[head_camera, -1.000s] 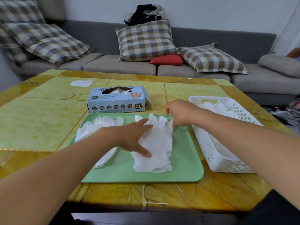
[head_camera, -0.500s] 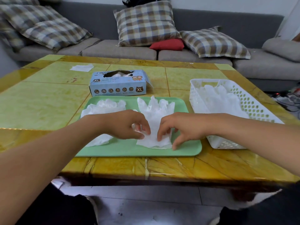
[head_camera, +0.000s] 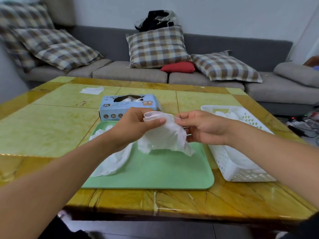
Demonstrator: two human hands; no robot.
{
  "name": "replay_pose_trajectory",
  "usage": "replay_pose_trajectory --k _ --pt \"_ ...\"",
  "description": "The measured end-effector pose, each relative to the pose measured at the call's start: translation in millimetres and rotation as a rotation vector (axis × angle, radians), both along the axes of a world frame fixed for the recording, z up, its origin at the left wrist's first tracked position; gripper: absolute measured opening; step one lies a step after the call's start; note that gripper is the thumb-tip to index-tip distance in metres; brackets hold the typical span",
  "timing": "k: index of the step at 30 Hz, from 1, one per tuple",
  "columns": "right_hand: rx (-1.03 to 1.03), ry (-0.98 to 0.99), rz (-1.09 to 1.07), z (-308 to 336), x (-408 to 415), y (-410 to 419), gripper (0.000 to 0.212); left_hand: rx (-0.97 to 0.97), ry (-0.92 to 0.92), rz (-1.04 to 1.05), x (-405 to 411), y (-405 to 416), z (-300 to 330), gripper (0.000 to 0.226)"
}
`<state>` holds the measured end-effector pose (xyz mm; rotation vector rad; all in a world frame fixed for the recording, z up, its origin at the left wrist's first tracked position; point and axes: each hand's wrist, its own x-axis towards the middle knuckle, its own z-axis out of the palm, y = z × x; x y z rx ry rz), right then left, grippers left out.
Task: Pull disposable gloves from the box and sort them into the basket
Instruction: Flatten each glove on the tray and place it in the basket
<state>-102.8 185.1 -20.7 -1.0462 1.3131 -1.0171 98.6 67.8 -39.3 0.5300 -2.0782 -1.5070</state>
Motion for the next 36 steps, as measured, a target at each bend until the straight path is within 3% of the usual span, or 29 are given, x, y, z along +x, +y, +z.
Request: replay_pose_trajectory --k 3,5,10,15,20,24,28,34,36 --pt "-0.066 -0.141 0.014 12.7 -3.0 2.2 0.064 0.113 0.121 0.106 -6.8 7.1 9.3 0.036" --pt "-0.108 -0.12 0.008 10.9 5.9 5.8 0.076 0.117 0.134 0.17 -13.9 13.5 14.5 0.036" --pt "-0.307 0.026 -0.326 20.4 26.8 18.9 0.033 0.122 0.102 0.12 -19.0 30.4 40.3 0.037" --pt "-0.306 0.038 -0.426 69.2 22.6 51.8 0.035 0.163 0.136 -0.009 -17.5 50.6 78.7 0.03" --pt "-0.287 0.127 -0.482 134.0 -6.8 96.2 0.035 0.367 0.063 -0.164 -49.8 72.7 135.5 0.044" --pt "-0.24 0.142 -0.567 146.6 -47.7 115.5 0.039 0.388 -0.024 -0.124 -93.9 87.8 151.7 0.024" --pt "-0.184 0.156 -0.638 140.3 -86.0 108.3 0.035 0.253 -0.056 -0.024 -145.6 80.2 146.2 0.029" --pt "-0.524 0.425 -0.672 174.3 -137.3 99.2 0.009 0.072 0.255 -0.072 -190.7 61.7 169.5 0.01" --pt "-0.543 0.519 -0.662 158.2 -148.9 102.9 0.009 -0.045 0.209 -0.078 -193.9 59.4 153.7 0.013"
